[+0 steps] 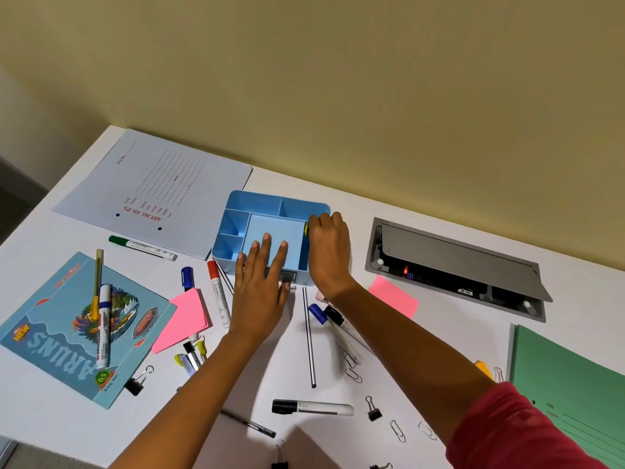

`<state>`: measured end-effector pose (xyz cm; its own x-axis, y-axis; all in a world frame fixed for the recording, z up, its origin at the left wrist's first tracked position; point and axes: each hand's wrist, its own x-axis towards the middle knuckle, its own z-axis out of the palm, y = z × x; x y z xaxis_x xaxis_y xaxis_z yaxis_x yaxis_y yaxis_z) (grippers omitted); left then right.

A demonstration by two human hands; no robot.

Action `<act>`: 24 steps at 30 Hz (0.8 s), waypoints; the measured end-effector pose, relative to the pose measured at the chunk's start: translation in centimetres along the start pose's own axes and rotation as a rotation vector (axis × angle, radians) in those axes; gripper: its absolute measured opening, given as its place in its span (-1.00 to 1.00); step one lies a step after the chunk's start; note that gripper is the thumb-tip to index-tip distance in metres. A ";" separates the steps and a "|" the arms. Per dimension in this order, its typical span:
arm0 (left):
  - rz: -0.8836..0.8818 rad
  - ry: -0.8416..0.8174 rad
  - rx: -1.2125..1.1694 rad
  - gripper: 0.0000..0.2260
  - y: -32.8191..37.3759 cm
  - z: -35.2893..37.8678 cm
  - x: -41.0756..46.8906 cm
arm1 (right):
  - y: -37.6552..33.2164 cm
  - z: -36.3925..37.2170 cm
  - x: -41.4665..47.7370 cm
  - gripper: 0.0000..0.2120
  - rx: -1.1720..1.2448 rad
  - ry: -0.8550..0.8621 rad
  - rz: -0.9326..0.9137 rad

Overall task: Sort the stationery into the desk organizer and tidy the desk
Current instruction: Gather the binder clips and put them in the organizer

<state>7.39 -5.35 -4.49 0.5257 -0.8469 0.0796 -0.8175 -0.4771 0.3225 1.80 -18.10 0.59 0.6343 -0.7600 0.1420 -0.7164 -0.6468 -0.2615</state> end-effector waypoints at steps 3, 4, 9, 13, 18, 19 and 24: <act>0.000 0.001 0.010 -0.35 0.0 0.1 0.0 | 0.0 0.2 -0.2 -0.67 -0.057 -0.023 -0.004; 0.000 0.002 0.010 -0.35 -0.1 0.1 0.0 | 0.0 0.2 -0.1 -0.67 -0.067 -0.027 0.003; -0.002 -0.002 0.005 -0.34 0.0 0.0 0.0 | 0.3 0.1 0.4 -0.74 -0.101 -0.102 0.006; -0.001 -0.008 0.012 -0.35 -0.1 0.0 0.0 | 0.9 0.3 0.8 -0.77 -0.082 -0.074 0.011; -0.001 -0.009 0.005 -0.36 -0.2 0.1 0.0 | 1.4 0.6 0.6 -0.70 -0.053 -0.045 -0.004; 0.001 -0.009 0.004 -0.35 -0.2 0.1 0.0 | 1.5 0.6 0.6 -0.69 -0.047 -0.043 -0.010; 0.011 0.003 -0.004 -0.35 -0.2 0.1 -0.1 | 1.7 0.5 1.0 -0.68 -0.013 -0.016 -0.008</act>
<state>7.44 -5.21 -4.62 0.5172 -0.8516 0.0856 -0.8224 -0.4667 0.3253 1.37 -19.93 -0.15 0.6442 -0.7540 0.1287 -0.7153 -0.6534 -0.2477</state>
